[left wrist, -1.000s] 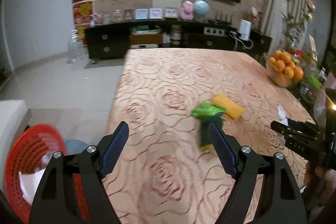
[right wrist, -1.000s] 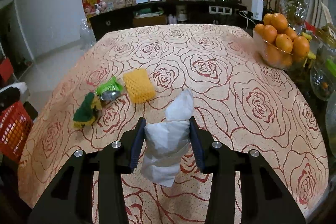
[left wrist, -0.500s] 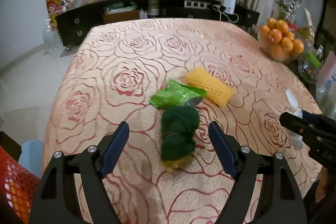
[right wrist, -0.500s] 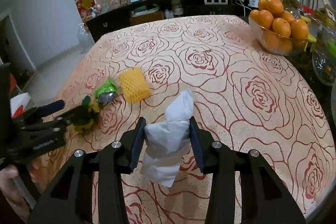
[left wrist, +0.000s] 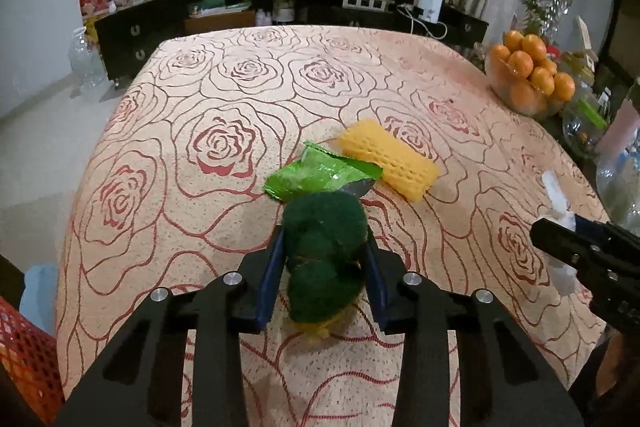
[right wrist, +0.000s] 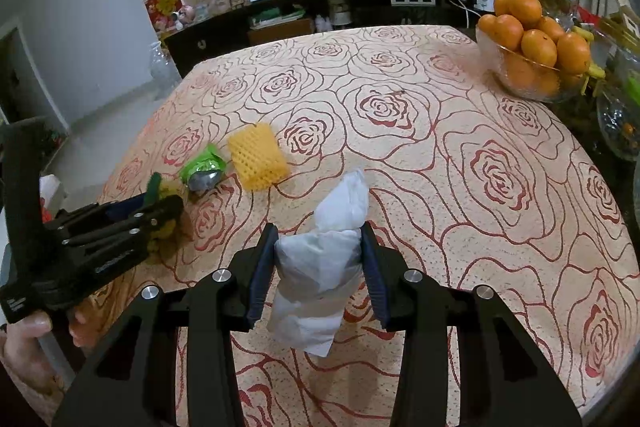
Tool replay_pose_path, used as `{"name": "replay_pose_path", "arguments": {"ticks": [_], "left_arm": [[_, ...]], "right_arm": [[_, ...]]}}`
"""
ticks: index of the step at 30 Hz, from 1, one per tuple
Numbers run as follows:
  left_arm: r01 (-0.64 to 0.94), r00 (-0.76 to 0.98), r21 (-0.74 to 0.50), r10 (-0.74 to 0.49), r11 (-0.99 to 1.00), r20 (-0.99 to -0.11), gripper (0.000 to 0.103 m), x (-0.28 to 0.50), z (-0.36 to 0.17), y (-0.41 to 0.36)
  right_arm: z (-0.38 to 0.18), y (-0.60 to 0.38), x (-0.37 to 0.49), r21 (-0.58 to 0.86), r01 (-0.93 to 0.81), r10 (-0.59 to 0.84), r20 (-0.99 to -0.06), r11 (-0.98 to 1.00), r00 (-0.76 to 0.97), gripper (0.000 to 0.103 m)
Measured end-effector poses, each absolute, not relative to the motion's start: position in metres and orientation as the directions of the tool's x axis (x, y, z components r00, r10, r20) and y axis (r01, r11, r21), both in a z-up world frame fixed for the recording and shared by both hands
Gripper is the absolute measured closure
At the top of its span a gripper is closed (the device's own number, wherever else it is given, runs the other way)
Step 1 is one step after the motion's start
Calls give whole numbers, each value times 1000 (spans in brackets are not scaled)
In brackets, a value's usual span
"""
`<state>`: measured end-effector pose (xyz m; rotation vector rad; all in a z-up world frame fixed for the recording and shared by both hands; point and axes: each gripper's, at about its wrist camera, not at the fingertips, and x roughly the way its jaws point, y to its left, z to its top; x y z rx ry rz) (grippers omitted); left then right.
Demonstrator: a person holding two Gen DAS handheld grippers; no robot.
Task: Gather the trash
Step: 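Grasp the dark green wrapper with the left gripper, then carry the green wrapper and white tissue over the wastebasket with both grippers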
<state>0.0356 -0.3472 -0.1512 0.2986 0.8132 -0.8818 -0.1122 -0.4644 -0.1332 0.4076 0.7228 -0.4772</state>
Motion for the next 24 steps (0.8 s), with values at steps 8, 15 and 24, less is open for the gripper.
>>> {"name": "replay_pose_path", "arguments": {"ticks": [8,15,24], "left_arm": [[770,412,-81,-590,632,-694,68,29,-129,-324],[765,464,-44,-598,642,-654,68,23,-110,-306],[741,540,-7,-603,671,-587,68,20,-80,-274]], "right_arm": [[-129,-465,-111,194,542,-275,-696,817,663,63],[-121,-462,-108,194,537,-281,-682,821,675,63],[-103,-440,-94,164,496,-287,-645,853,708,63]]}}
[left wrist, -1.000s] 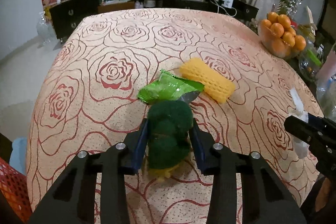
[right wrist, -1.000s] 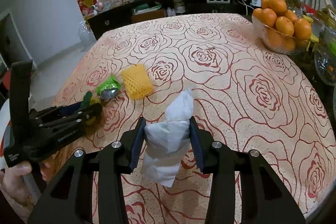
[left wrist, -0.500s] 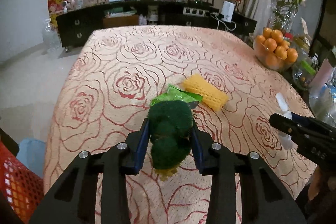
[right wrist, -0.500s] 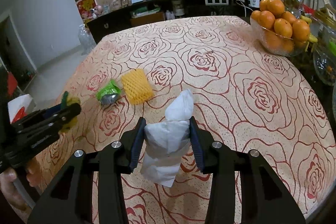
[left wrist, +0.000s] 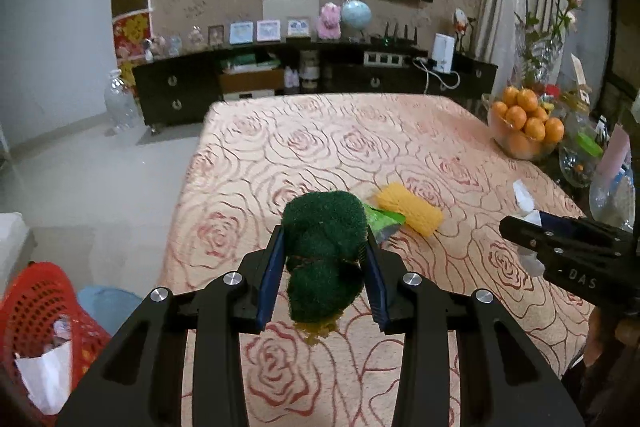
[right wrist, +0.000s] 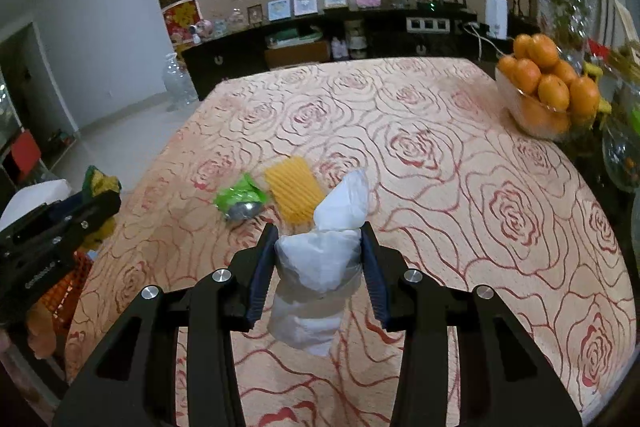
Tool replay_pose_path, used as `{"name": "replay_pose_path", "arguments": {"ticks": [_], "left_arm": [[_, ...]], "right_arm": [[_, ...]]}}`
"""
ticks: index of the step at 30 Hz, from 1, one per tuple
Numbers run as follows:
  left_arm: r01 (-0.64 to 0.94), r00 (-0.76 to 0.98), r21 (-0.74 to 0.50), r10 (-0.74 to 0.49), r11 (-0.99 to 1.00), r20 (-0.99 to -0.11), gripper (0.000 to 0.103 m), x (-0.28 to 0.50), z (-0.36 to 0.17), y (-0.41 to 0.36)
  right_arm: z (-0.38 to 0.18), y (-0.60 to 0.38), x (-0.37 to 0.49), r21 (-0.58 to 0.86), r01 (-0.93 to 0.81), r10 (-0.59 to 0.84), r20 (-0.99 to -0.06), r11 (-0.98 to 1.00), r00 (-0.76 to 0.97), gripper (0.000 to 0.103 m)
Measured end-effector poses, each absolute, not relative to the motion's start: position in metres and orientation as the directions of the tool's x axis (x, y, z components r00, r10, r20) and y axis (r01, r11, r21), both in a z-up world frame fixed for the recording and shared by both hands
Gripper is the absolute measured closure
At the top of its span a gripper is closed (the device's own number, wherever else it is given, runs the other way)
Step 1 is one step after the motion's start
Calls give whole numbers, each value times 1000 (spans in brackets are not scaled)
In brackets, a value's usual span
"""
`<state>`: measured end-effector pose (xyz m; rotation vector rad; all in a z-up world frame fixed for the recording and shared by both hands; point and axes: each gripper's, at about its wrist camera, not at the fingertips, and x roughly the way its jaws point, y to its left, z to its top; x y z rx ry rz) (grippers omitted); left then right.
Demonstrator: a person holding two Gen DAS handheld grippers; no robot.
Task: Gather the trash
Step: 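Carry the green wrapper and white tissue over the wastebasket with both grippers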
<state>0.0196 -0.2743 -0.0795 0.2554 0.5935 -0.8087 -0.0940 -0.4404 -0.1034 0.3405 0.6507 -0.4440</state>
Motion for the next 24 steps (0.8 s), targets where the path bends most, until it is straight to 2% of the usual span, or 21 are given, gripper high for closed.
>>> {"name": "replay_pose_path", "arguments": {"ticks": [12,24], "left_arm": [[652,655,66,-518,755,-550,68,26,-63,-229],[514,766,120,-391,849,-510,68,39,-52,-145]], "right_arm": [[-93,-405,-66,124,438,-271,-630,890,728,63],[-89,-360,-40,99,339,-208,-621,935,755,63]]}}
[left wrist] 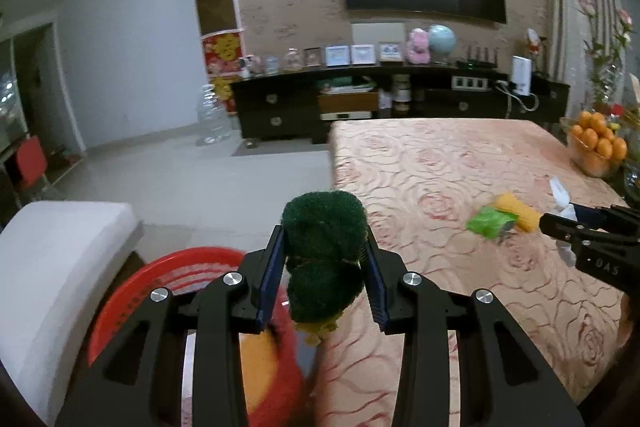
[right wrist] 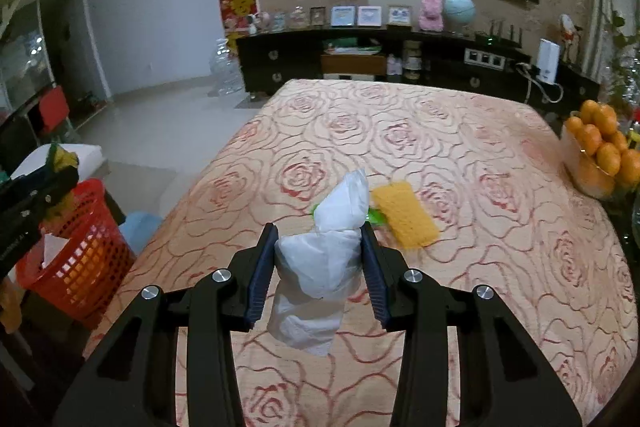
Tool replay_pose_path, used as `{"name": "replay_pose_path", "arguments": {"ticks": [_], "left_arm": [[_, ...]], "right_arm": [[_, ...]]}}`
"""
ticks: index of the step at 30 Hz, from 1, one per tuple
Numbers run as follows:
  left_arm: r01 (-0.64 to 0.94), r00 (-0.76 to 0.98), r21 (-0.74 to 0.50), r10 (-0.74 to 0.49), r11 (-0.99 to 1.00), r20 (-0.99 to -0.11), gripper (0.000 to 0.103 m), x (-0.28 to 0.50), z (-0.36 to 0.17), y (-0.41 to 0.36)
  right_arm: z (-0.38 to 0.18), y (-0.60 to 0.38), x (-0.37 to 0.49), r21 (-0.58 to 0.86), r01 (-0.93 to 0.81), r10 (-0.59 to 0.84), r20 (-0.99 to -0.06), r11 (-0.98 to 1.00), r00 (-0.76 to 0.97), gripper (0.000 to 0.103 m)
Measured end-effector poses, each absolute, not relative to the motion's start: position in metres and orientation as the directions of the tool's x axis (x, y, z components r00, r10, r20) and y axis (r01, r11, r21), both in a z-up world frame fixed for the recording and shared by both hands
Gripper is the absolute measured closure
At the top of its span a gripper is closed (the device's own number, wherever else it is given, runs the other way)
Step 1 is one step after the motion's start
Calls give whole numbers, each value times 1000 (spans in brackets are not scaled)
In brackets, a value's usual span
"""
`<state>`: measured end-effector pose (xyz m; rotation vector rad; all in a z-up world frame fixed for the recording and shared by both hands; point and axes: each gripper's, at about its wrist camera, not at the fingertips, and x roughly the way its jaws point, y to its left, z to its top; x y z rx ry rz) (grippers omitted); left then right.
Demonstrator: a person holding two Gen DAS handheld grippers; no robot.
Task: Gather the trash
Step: 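Carry the green wrapper and white tissue over the wastebasket with both grippers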
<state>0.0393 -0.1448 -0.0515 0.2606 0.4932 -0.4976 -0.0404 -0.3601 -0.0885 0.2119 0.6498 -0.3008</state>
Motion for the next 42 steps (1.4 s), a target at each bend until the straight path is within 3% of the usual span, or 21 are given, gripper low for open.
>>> {"name": "replay_pose_path", "arguments": {"ticks": [11,28,42], "left_arm": [[366,812,85,-274,927,-514,68,68,-51,-81],[278,826,81,-196,957,-529,68,85,-53,-64],[192,809,41,-134,981,-573,68,100,-62,-27]], "right_arm": [[-82,-320,-5,122,234,-107,-631,965,769,63],[-22,-256,68,101,-23,76,-562,995,824,63],[-43,-220,87,154,-135,201,-590,979,782,63]]}}
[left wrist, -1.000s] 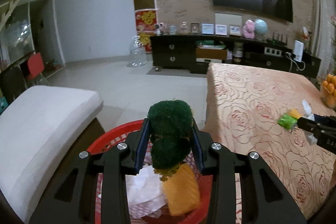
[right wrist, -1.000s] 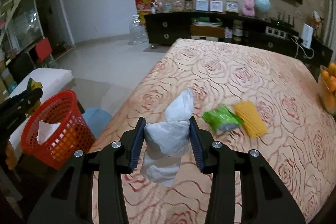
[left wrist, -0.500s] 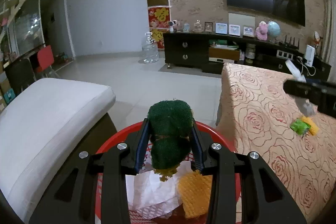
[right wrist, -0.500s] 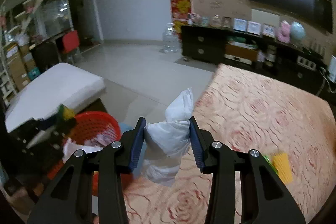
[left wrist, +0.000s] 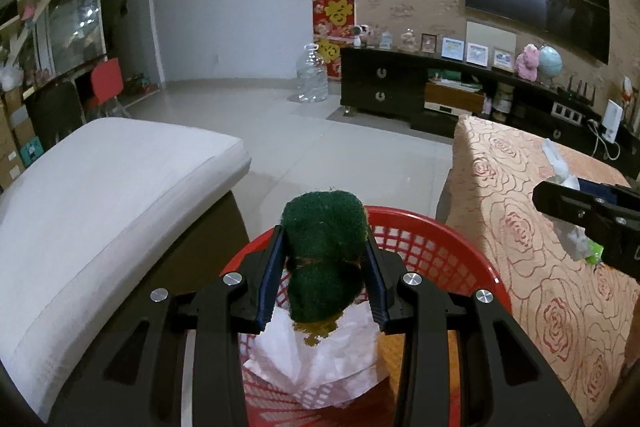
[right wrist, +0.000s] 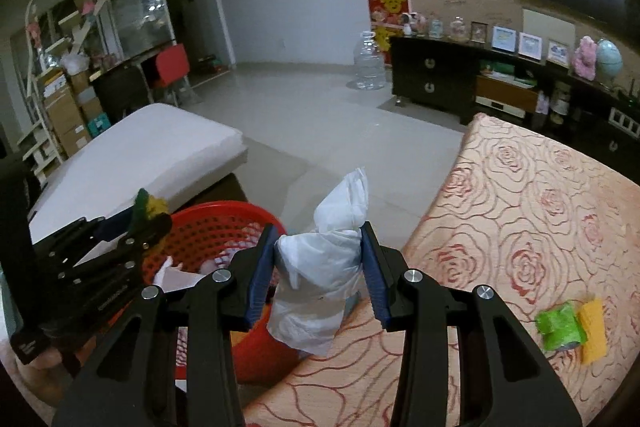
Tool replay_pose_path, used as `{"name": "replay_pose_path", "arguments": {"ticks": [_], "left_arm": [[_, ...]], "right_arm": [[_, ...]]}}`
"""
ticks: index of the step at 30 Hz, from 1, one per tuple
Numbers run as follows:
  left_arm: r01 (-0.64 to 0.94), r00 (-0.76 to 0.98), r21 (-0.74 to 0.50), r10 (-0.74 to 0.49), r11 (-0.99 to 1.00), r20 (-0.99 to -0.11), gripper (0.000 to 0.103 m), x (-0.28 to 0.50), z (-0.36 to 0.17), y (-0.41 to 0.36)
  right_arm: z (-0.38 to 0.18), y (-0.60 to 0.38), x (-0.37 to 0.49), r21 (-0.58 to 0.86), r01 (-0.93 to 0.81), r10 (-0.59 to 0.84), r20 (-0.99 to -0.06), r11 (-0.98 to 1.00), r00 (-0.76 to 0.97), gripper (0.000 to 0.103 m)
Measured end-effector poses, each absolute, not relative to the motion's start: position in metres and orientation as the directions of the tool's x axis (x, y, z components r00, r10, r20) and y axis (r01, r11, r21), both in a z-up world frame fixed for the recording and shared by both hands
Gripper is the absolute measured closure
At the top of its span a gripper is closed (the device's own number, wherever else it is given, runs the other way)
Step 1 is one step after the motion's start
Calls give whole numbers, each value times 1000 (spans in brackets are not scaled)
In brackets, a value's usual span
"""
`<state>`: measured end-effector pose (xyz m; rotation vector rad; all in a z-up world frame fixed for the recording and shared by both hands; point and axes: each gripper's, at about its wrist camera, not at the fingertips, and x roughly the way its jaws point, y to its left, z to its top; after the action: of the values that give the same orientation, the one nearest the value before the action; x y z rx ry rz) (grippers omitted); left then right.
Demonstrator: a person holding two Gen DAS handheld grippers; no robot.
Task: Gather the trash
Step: 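Carry the green wrapper and white tissue over the wastebasket with both grippers, then open the left gripper and the right gripper over the wastebasket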
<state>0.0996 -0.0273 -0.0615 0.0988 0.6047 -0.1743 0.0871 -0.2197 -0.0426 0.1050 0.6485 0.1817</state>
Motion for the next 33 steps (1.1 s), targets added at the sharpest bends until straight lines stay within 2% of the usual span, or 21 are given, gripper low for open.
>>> {"name": "replay_pose_path", "arguments": {"ticks": [8,19,23,26,27,31,33], "left_arm": [[170,782,-17,-146,985,-606,68,103,-65,-5],[191,767,-6,-153,981,-624,67,104,-71,-5],[205,760,-4,-162,979,-630,66,105,-72,-9],[222,754,-7,-176,975,-633,59,105,-73,-11],[224,754,-4,-176,975,-633,54,104,-74,-12],[213,765,2,-165,977,-623,37,102,-73,-12],[205,767,-9,-166,979,-620,34,102,-73,-10]], "right_arm": [[-48,-192,94,170,-197,260,-609,965,749,63],[-59,-172,101,232,-249,341,-636,940,692,62],[-62,-170,103,278,-262,381,-638,924,669,59],[-62,-168,102,284,-259,383,-636,923,670,46],[-62,-169,102,286,-258,384,-634,923,671,42],[-59,-171,101,291,-249,381,-631,924,676,38],[-58,-173,100,291,-246,378,-628,925,680,38]]}}
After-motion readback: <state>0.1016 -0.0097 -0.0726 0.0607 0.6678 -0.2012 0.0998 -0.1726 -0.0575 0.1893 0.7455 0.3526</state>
